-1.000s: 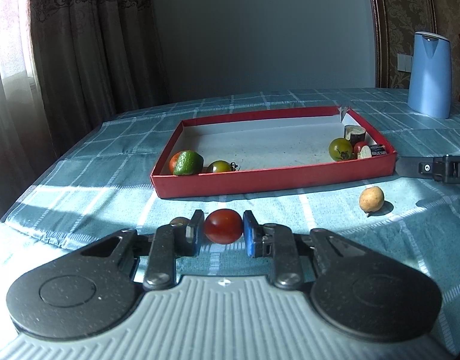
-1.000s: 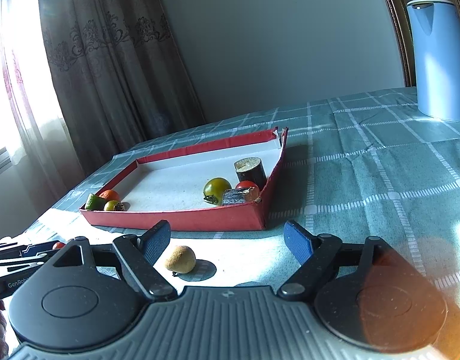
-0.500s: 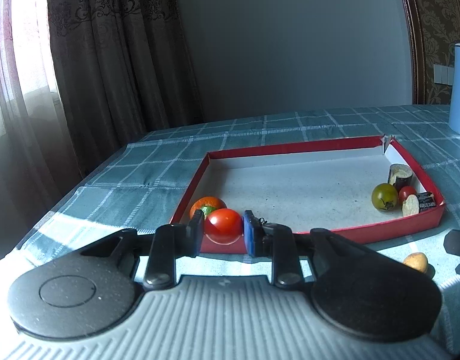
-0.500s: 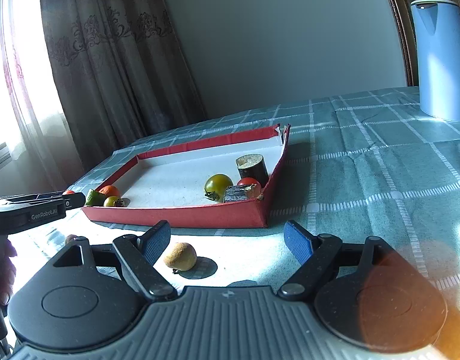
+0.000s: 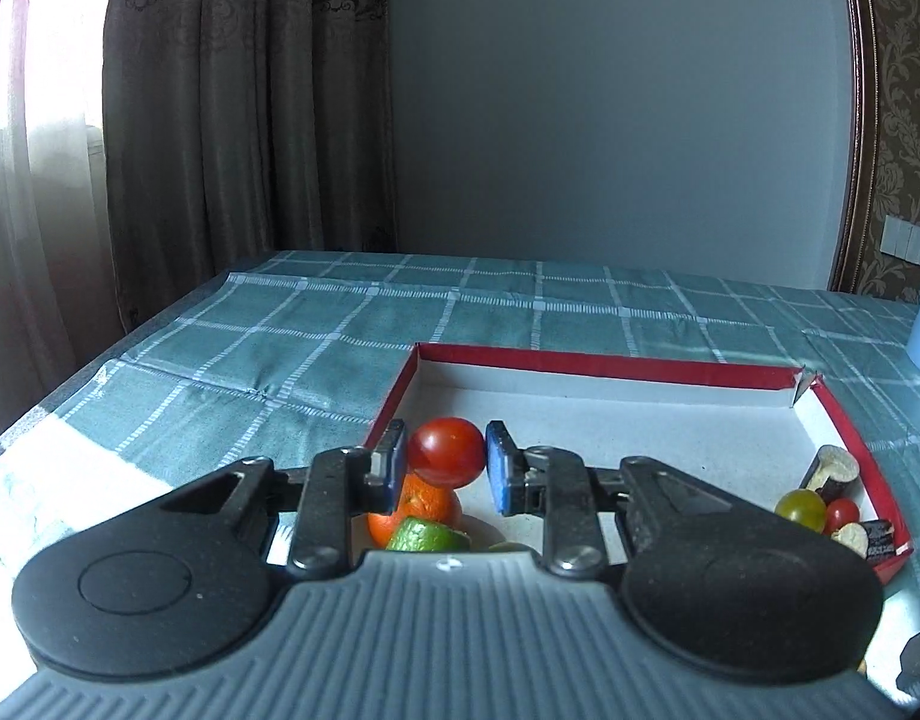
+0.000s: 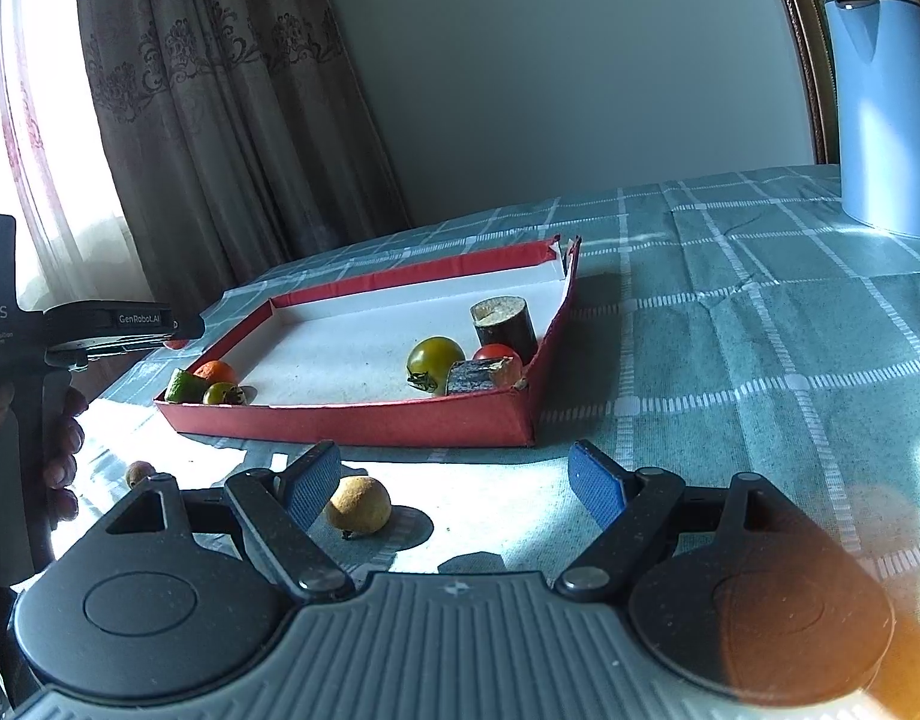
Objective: Organize fruits
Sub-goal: 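Carry the cherry tomato into the red tray and open the left gripper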
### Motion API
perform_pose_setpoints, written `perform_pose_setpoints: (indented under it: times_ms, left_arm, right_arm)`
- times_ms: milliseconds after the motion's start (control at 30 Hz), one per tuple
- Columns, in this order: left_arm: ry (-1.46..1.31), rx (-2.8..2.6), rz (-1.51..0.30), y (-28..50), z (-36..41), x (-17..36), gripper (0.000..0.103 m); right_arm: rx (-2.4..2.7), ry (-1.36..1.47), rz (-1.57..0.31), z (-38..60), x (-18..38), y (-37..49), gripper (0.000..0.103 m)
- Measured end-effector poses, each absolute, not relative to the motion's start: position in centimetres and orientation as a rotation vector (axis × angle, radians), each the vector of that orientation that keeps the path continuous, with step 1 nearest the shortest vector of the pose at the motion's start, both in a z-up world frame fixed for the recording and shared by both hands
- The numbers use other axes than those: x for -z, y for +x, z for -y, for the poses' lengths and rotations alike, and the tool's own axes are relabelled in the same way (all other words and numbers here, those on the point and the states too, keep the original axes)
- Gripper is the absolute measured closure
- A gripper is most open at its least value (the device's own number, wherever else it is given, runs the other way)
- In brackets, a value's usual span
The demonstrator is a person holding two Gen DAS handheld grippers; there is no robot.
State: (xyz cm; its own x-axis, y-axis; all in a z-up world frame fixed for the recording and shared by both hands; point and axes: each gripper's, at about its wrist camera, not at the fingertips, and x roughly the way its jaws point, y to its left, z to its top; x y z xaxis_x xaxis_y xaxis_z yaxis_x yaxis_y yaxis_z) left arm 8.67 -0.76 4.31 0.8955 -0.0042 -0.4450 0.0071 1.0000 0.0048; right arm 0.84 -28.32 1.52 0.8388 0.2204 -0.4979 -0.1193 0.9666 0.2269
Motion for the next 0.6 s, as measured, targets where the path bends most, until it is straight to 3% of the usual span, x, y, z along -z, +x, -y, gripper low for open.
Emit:
perform_pose_setpoints:
  times_ms: [500, 600]
  left_arm:
    - [0.182, -0.008, -0.533, 10.6, 5.2, -0.9, 0.077]
    - [0.190, -0.002, -0.525, 10.5, 5.4, -0.7, 0.069]
  right_arm:
    - [-0.180, 0.192, -0.553, 28.3, -1.5, 0.9, 0.016]
    - [-0.180, 0.192, -0.552, 28.4, -1.5, 0.9, 0.016]
